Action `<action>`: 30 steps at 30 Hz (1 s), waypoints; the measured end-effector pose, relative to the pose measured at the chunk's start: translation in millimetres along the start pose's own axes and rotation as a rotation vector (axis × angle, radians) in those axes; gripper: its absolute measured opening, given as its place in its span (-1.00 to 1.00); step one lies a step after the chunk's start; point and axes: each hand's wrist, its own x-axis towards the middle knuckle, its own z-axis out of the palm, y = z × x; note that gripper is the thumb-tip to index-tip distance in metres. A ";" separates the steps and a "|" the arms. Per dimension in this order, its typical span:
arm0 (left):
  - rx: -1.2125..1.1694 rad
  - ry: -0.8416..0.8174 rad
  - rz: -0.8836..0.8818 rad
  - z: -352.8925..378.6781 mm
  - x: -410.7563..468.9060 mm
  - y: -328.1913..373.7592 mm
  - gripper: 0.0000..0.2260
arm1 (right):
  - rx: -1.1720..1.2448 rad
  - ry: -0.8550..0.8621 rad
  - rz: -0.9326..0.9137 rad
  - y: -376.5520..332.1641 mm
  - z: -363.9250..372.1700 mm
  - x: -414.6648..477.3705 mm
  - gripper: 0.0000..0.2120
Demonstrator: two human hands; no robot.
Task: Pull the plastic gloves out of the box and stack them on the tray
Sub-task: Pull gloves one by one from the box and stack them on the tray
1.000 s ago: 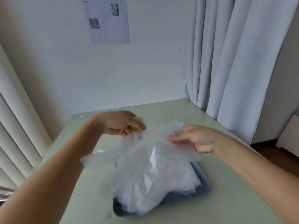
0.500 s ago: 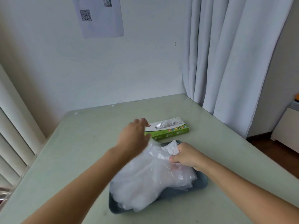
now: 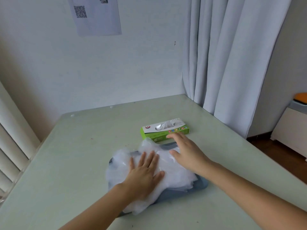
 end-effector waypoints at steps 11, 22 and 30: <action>0.018 0.011 0.022 1.9 -7.0 -13.7 -0.09 | -0.239 -0.512 -0.099 7.9 44.5 -16.7 -0.09; 0.053 -0.326 -0.070 -28.5 -35.4 -31.5 0.10 | -0.322 -0.725 0.015 14.7 23.5 -10.6 -0.06; -0.204 0.057 -0.092 -112.0 14.3 -40.3 -0.54 | -0.060 -0.321 -0.023 19.3 -8.9 51.6 -0.66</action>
